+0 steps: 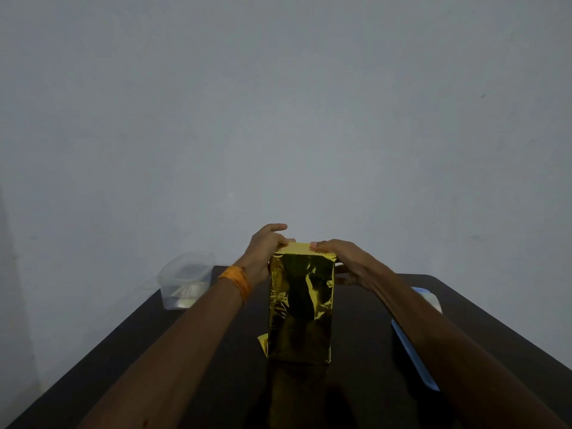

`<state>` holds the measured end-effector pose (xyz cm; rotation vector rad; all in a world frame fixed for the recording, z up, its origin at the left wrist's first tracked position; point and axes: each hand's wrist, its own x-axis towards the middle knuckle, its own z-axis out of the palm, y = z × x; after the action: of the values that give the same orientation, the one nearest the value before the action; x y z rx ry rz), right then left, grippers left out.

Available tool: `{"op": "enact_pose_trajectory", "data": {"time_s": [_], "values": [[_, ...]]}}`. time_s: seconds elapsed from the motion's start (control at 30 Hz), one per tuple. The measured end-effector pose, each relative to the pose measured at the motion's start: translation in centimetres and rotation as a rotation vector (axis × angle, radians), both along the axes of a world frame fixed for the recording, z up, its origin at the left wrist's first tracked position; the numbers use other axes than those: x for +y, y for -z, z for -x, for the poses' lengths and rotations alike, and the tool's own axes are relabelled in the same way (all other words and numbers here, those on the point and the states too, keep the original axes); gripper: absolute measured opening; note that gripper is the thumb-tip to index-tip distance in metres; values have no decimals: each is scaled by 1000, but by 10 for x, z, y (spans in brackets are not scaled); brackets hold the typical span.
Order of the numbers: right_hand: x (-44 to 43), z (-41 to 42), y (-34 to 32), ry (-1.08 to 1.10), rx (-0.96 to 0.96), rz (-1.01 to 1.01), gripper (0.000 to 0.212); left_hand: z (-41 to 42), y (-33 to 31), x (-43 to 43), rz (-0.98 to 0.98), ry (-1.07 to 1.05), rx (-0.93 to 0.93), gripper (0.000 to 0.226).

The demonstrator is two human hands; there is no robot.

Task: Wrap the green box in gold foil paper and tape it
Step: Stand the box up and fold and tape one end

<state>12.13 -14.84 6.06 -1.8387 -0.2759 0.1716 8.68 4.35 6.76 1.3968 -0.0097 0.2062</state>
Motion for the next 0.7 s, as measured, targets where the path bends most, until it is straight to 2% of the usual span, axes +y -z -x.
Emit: {"op": "enact_pose_trajectory", "data": {"time_s": [0.07, 0.1, 0.23, 0.3, 0.37, 0.43, 0.5, 0.6, 0.7], "values": [[0, 0, 3, 27, -17, -36, 43, 10, 22, 6, 81, 6, -82, 29], [0, 1, 4, 47, -37, -52, 43, 14, 35, 11, 80, 20, -115, 34], [4, 5, 13, 110, -195, -106, 49, 24, 78, 25, -135, 99, -166, 60], [1, 10, 24, 82, -187, -235, 53, 28, 92, 33, -179, 97, -170, 68], [-8, 12, 45, -37, -143, -362, 59, 34, 101, 38, -242, 107, -152, 75], [-20, 16, 72, -140, -137, -313, 65, 35, 109, 43, -304, 146, -111, 79], [-28, 20, 97, -197, -130, -167, 72, 33, 117, 48, -349, 199, -75, 88], [-32, 23, 115, -251, -160, -62, 80, 34, 123, 47, -396, 215, -79, 85], [-25, 36, 101, -182, -209, -105, 64, 41, 112, 37, -322, 123, -113, 85]]}}
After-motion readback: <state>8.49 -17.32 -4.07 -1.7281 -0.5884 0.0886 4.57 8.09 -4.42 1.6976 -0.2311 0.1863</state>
